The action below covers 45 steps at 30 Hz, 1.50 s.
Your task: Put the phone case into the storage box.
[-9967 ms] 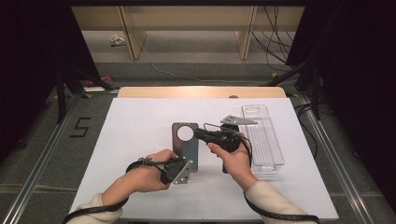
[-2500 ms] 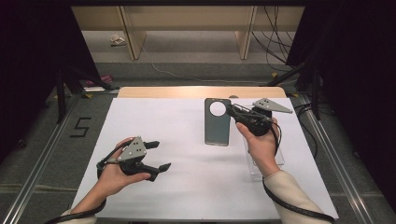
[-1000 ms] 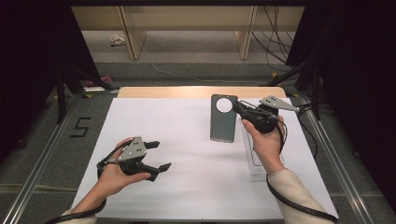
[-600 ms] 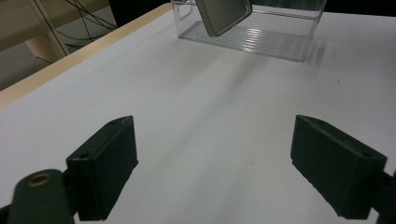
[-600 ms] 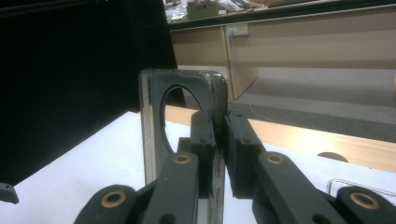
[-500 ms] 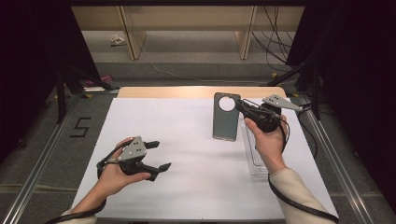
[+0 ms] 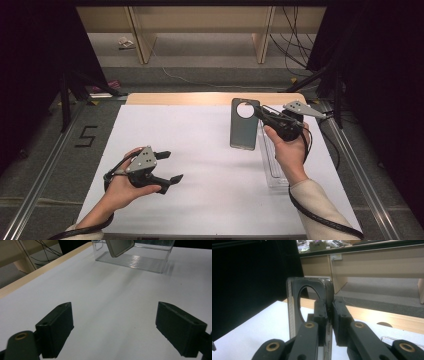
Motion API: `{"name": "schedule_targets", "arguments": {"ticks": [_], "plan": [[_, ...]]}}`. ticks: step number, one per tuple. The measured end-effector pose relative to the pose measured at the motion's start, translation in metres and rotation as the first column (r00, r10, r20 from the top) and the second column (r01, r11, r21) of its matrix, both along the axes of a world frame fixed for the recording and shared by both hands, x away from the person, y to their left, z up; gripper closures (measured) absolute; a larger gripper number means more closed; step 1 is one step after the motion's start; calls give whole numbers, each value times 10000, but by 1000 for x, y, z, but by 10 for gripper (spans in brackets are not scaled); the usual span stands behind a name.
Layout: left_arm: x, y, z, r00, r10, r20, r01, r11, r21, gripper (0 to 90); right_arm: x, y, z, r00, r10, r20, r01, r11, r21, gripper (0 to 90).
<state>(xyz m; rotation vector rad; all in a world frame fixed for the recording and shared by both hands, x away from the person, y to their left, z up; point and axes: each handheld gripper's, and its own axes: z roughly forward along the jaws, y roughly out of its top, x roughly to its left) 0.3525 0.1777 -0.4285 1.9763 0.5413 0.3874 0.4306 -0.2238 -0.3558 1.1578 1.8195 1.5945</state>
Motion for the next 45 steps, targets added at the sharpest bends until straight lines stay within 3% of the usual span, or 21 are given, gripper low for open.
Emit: {"name": "schedule_targets", "arguments": {"ticks": [45], "plan": [[0, 0, 0, 10000, 34, -18, -34, 10000, -74, 141, 2, -18, 6, 9984, -537, 200, 536, 9986, 30, 829]]}}
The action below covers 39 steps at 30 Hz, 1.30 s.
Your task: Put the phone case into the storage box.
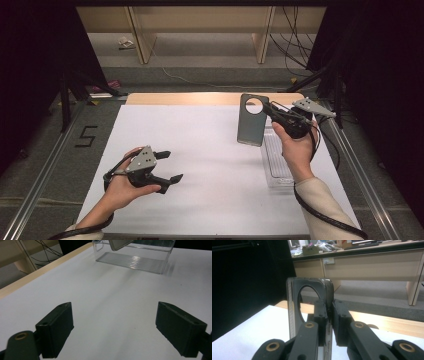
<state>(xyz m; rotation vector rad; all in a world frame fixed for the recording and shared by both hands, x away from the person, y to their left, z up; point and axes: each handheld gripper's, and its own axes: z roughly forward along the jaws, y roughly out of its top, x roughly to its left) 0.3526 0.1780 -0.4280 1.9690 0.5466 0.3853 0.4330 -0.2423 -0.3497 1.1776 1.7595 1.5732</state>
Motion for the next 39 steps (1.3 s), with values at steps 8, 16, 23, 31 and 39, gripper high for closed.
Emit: {"name": "schedule_targets", "arguments": {"ticks": [8, 16, 23, 31, 39], "plan": [[0, 0, 0, 10000, 10, 1, -10, 10000, -1, 140, 0, -5, 1, 9999, -145, 39, 145, 9999, 2, 829], [0, 0, 0, 10000, 8, 1, -8, 10000, 3, 140, 1, -6, 0, 9999, -164, 25, 164, 9999, 3, 829], [0, 0, 0, 10000, -5, -4, 5, 10000, 18, 140, 1, -8, 2, 9997, -227, 67, 227, 9997, 24, 829], [0, 0, 0, 10000, 8, 1, -8, 10000, 12, 140, 2, -11, 2, 9995, -302, 70, 302, 9995, 25, 829], [0, 0, 0, 10000, 22, 4, -22, 10000, 1, 141, 2, -13, 3, 9993, -369, 91, 369, 9993, -11, 829]]}}
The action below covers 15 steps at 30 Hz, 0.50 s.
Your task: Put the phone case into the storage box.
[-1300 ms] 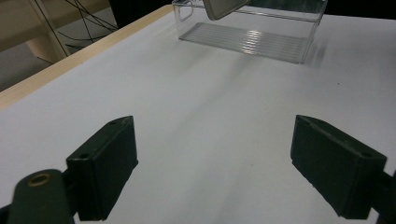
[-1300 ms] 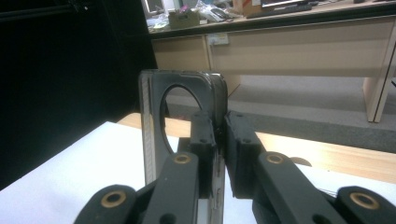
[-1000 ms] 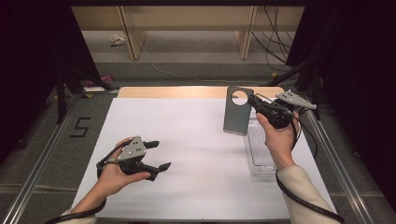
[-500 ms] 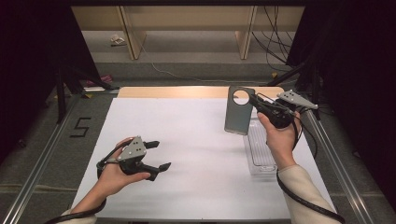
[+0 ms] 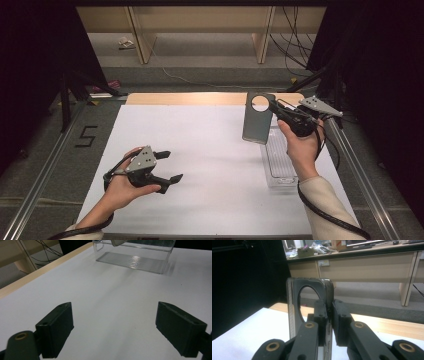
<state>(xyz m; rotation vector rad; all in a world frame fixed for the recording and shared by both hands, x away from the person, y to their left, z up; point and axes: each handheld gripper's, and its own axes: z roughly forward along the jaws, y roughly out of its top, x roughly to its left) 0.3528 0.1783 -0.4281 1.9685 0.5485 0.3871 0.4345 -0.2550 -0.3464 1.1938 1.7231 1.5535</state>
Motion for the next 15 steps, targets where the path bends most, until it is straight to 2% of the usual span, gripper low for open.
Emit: {"name": "schedule_targets", "arguments": {"ticks": [15], "plan": [[0, 0, 0, 10000, 0, -5, 0, 10000, -8, 141, 0, -4, 2, 9999, -116, 73, 116, 9999, -1, 829]]}}
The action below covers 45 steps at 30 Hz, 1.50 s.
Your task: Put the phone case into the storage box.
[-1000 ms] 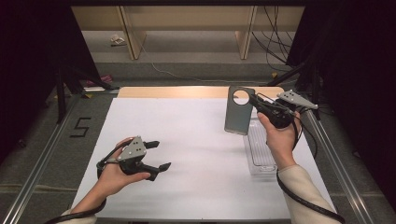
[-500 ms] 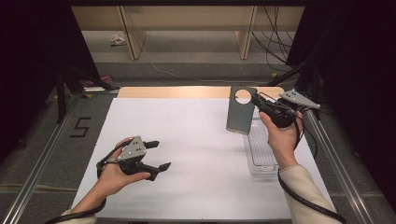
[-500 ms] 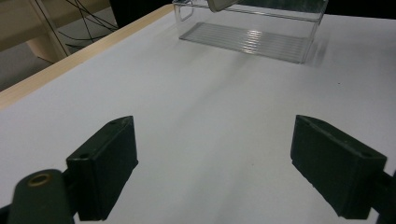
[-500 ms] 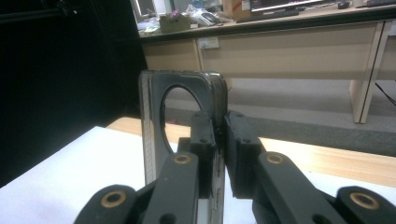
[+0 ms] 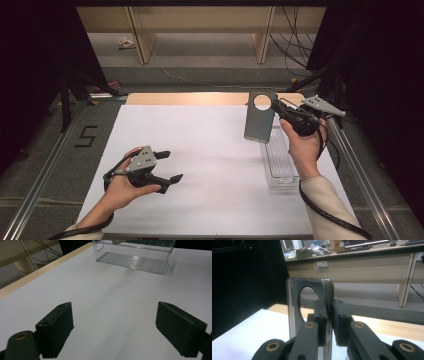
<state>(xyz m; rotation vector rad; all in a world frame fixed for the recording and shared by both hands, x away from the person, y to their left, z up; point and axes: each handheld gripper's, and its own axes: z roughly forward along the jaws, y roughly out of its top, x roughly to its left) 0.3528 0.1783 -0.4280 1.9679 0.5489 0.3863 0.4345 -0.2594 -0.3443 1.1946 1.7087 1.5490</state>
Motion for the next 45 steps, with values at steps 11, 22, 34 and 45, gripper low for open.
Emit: {"name": "schedule_targets", "arguments": {"ticks": [11, 22, 34, 45], "plan": [[0, 0, 0, 10000, -12, 3, 12, 10000, 23, 141, 0, -1, 0, 10000, -37, 24, 37, 10000, -35, 829], [0, 0, 0, 10000, 2, 5, -2, 10000, 18, 140, 0, -5, 2, 9999, -116, 53, 116, 9999, 10, 829], [0, 0, 0, 10000, 6, -1, -6, 10000, 12, 140, 0, -8, 3, 9998, -190, 89, 189, 9998, 67, 829], [0, 0, 0, 10000, 1, -5, -1, 10000, 5, 141, 0, -13, 5, 9994, -316, 130, 314, 9994, 125, 830]]}}
